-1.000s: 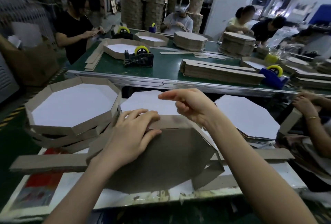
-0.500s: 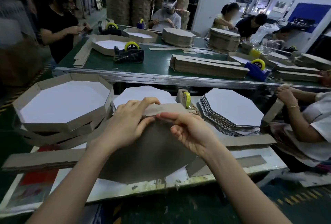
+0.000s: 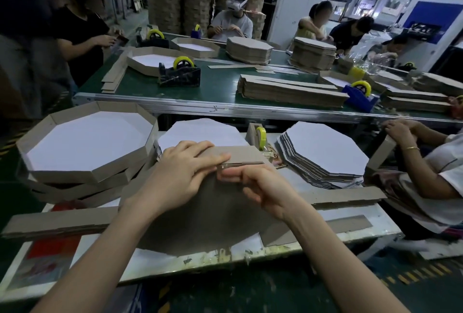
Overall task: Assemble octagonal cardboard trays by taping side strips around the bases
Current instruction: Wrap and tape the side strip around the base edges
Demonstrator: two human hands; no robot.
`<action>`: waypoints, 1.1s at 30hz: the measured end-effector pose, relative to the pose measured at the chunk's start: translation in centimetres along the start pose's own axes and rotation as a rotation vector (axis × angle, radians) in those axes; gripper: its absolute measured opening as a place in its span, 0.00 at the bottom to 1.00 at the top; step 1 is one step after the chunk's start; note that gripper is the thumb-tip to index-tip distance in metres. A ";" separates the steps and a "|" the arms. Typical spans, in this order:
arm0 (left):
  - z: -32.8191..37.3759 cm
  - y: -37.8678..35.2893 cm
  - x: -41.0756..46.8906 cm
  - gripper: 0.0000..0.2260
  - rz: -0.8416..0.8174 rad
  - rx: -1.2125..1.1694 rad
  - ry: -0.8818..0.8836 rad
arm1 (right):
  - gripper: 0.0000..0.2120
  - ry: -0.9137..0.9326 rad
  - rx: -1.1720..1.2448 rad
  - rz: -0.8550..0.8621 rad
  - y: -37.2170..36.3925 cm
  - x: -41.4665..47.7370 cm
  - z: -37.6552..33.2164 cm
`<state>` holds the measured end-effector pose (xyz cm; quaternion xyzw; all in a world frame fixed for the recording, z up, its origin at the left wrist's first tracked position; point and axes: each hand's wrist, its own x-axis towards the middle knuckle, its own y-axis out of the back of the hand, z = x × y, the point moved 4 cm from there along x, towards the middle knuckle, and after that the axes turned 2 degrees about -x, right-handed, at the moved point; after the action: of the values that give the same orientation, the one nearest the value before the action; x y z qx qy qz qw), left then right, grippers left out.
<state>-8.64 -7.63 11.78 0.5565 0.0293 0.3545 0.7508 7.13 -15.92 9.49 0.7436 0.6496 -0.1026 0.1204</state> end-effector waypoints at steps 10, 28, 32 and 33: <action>-0.3 0.1 0.6 0.19 -0.018 -0.080 0.044 | 0.14 0.642 -0.401 0.468 3.3 0.3 -5.9; 2.0 0.3 2.3 0.16 0.138 -0.107 0.149 | 0.13 0.583 -0.712 0.364 3.0 3.9 -4.2; 1.6 0.1 1.9 0.14 0.163 -0.007 0.087 | 0.12 0.572 -0.704 0.360 3.1 3.7 -4.1; 1.4 0.1 1.9 0.14 0.142 0.010 0.085 | 0.12 0.575 -0.702 0.357 3.1 3.8 -4.2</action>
<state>-6.61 -7.71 13.07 0.5454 0.0235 0.4301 0.7191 10.71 -11.46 12.41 0.7562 0.5141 0.3544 0.1956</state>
